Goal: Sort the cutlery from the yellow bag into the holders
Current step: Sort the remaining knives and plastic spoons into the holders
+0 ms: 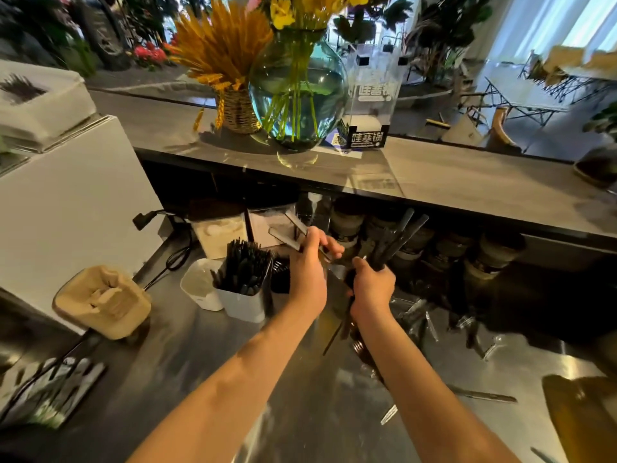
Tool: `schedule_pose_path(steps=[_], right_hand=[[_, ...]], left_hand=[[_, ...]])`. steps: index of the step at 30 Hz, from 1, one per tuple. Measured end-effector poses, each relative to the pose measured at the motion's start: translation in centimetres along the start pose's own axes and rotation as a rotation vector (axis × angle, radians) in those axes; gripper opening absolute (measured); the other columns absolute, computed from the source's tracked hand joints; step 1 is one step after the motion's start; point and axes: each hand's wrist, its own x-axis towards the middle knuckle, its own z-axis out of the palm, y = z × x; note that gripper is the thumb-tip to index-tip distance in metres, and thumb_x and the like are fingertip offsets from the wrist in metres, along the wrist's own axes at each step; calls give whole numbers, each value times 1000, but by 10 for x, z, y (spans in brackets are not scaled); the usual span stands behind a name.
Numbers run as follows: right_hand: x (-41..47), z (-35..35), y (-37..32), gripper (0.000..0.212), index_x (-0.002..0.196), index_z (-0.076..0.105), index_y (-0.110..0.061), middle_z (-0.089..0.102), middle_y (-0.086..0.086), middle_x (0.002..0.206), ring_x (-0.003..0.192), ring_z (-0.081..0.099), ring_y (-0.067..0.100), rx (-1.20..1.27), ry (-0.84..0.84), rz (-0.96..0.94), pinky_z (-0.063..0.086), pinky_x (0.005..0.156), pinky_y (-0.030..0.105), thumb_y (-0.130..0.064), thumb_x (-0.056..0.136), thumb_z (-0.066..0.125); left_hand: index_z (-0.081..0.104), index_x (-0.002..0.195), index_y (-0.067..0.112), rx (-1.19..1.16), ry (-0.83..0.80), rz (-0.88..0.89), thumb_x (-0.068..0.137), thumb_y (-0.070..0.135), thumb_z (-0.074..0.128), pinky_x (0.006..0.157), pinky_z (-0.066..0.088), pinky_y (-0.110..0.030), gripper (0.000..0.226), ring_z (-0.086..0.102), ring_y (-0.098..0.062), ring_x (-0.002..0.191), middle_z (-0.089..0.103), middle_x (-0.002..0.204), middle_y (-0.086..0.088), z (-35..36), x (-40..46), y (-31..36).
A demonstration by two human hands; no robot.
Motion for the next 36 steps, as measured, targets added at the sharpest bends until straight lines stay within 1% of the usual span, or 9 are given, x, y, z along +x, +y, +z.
schedule_pose_path(steps=[5, 10, 13, 15, 21, 24, 27, 32, 36], right_hand=[[17, -11, -10, 5, 91, 63, -10, 65, 5, 78, 69, 63, 20, -152, 24, -210, 49, 63, 32, -8, 95, 60], [28, -20, -30, 29, 128, 58, -5, 65, 1, 96, 72, 56, 2, -251, 48, -339, 39, 53, 9, -10, 100, 58], [34, -23, -42, 8, 105, 60, -18, 64, -4, 87, 72, 61, 5, -289, 60, -394, 47, 55, 13, -12, 100, 59], [38, -26, -46, 9, 96, 57, -20, 60, -8, 81, 69, 59, 4, -321, 63, -437, 49, 60, 19, -12, 99, 60], [36, -22, -48, 6, 101, 59, -18, 60, -9, 81, 69, 58, 4, -396, 14, -583, 41, 51, 8, -13, 99, 60], [31, -15, -44, 4, 101, 61, -15, 63, -5, 81, 68, 60, 6, -393, -11, -626, 42, 52, 10, -13, 98, 61], [33, -12, -43, 9, 88, 61, -18, 63, 0, 74, 60, 59, 9, -302, -19, -526, 44, 50, 18, -14, 96, 63], [44, -20, -47, 10, 90, 58, -19, 68, 2, 67, 66, 74, 17, -34, -30, -263, 45, 51, 22, -13, 98, 61], [43, -21, -39, 10, 89, 59, -17, 64, 5, 72, 59, 70, 14, -42, -71, -253, 41, 44, 20, -13, 98, 60]], left_hand=[[56, 71, 12, -1, -19, -35, 101, 14, 50, 83, 53, -41, 31, 66, -27, 77, 58, 68, -6, -6, -2, 6], [68, 99, 11, 330, -66, 16, 94, 6, 63, 70, 61, -39, 9, 71, -29, 94, 71, 93, -15, -25, 9, 24], [62, 123, 14, 322, -128, -24, 93, 6, 65, 64, 61, -35, 32, 72, -26, 94, 70, 102, -12, -38, 15, 33], [62, 124, 16, 380, -241, -27, 95, 9, 62, 65, 60, -34, 30, 73, -27, 91, 72, 104, -13, -45, 20, 40], [68, 102, 22, 1204, -785, -178, 91, 32, 71, 52, 48, -22, 16, 59, -7, 55, 69, 74, 11, -36, 29, 48], [56, 90, 10, 1311, -933, -277, 97, 32, 62, 55, 48, -30, 23, 57, -15, 52, 68, 72, 2, -27, 26, 39], [48, 87, 12, 1152, -893, -427, 104, 19, 47, 53, 45, -32, 18, 52, -13, 48, 57, 66, -4, -27, 21, 29], [58, 100, 12, 878, -610, -364, 107, 30, 39, 38, 19, -23, 27, 24, -9, 42, 32, 56, 4, -50, 36, 21], [59, 108, 17, 492, -280, -85, 108, 29, 32, 42, 34, -23, 29, 36, -10, 43, 42, 55, 7, -70, 61, 21]])
